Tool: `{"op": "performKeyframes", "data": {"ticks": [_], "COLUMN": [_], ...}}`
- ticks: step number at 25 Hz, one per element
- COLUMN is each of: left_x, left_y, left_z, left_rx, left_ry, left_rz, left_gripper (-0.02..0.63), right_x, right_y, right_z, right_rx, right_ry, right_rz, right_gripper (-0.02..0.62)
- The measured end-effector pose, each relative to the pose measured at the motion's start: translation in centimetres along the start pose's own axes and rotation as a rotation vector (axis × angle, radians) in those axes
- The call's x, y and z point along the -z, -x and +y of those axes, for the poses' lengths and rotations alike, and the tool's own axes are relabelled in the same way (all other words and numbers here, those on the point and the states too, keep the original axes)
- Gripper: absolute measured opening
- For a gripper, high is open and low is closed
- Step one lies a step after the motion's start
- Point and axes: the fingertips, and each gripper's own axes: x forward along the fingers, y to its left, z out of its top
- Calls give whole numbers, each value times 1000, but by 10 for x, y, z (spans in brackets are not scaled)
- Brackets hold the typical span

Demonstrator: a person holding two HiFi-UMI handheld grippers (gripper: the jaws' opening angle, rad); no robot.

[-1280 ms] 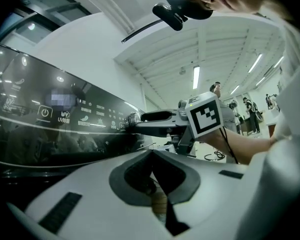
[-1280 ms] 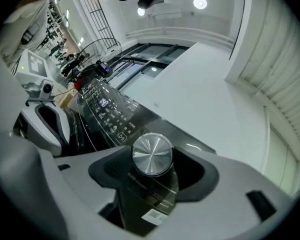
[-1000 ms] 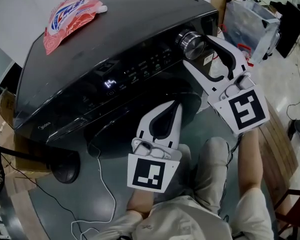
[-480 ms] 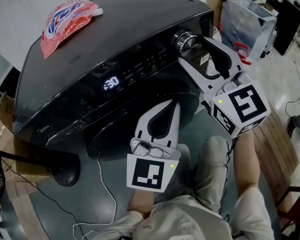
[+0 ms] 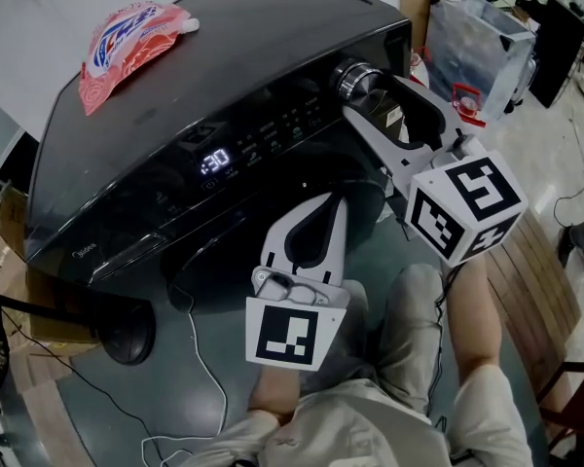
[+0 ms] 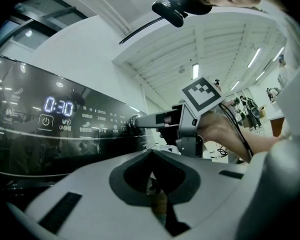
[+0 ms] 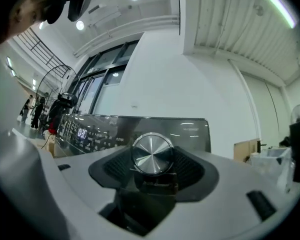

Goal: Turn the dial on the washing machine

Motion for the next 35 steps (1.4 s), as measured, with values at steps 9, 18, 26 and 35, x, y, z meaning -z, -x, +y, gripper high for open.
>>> {"op": "performKeyframes", "data": {"ticks": [9,18,26,35], "left_x": [-3,-3,-4,-5], "left_y": [-2,0,3,5], "left_z": [-5,-4,-7,-8], "left_rx": [7,0,4,2], "left_ry": [-3,9,-6,-24], "left_rz": [-8,-9,-3,0], "left_gripper": [12,12,12,12], "right_x": [3,4,-4,-4], "right_y": [0,2,9,4], "right_z": [-4,-5,-2,14], "right_rx": [44,56,55,19], "right_ry": [-226,-273,37,465], "right_rz": [-24,-37,-20,34], "right_gripper": [272,275,330,328]}}
